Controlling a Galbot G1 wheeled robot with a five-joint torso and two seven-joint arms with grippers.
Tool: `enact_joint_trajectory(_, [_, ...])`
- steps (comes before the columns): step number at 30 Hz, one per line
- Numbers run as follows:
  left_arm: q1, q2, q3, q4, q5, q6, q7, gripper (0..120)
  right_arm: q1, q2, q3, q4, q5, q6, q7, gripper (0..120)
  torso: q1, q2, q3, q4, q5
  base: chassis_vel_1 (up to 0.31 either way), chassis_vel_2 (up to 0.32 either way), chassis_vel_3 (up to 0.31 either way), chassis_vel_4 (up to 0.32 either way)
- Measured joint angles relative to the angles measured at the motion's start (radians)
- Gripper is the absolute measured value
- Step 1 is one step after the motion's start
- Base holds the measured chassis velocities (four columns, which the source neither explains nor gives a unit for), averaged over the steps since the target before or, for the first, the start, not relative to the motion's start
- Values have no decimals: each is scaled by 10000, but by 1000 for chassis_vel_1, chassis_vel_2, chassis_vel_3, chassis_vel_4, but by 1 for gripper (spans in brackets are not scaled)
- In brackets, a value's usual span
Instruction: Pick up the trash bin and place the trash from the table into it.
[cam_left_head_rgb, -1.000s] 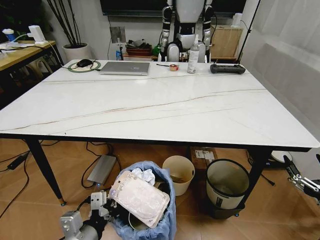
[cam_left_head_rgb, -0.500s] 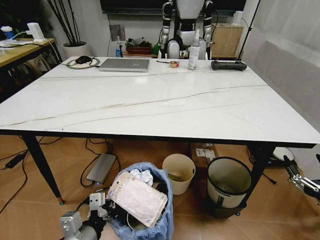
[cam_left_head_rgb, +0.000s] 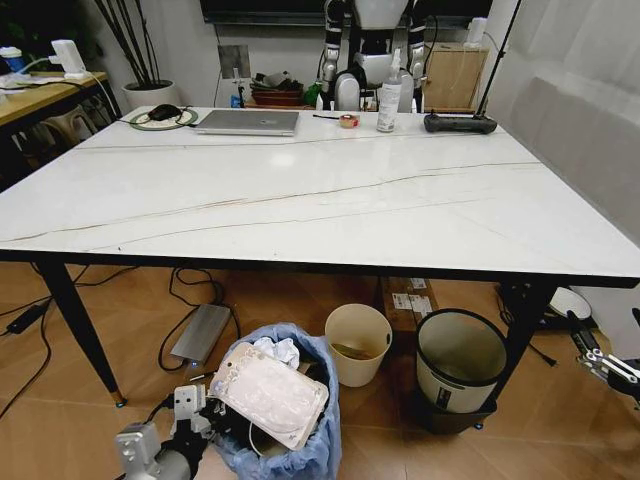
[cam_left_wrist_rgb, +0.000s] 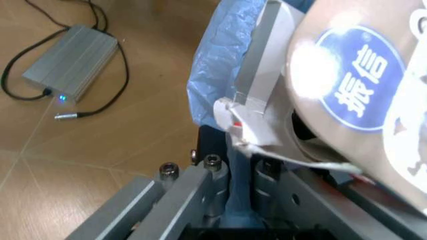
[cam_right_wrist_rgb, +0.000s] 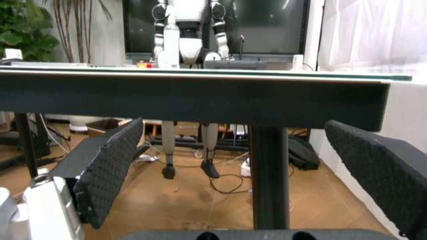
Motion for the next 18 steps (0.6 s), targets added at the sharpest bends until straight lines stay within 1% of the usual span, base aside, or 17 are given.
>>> enact_joint_trajectory(2, [-25, -13, -4, 62, -31, -3, -6, 0, 0, 0, 0, 0, 0, 0, 0, 100, -17, -43, -26, 0, -1, 0, 0, 0, 0])
enact_joint_trajectory(8, [-304, -39, -88, 691, -358, -61, -92, 0, 0, 0, 0, 0, 0, 0, 0, 100, -135, -369, -231, 0, -1, 0, 0, 0, 0])
enact_joint_trajectory(18, [-518, -28, -125, 1182, -642, -85, -101, 0, 0, 0, 0, 0, 0, 0, 0, 100, -248, -730, -481, 0, -1, 0, 0, 0, 0])
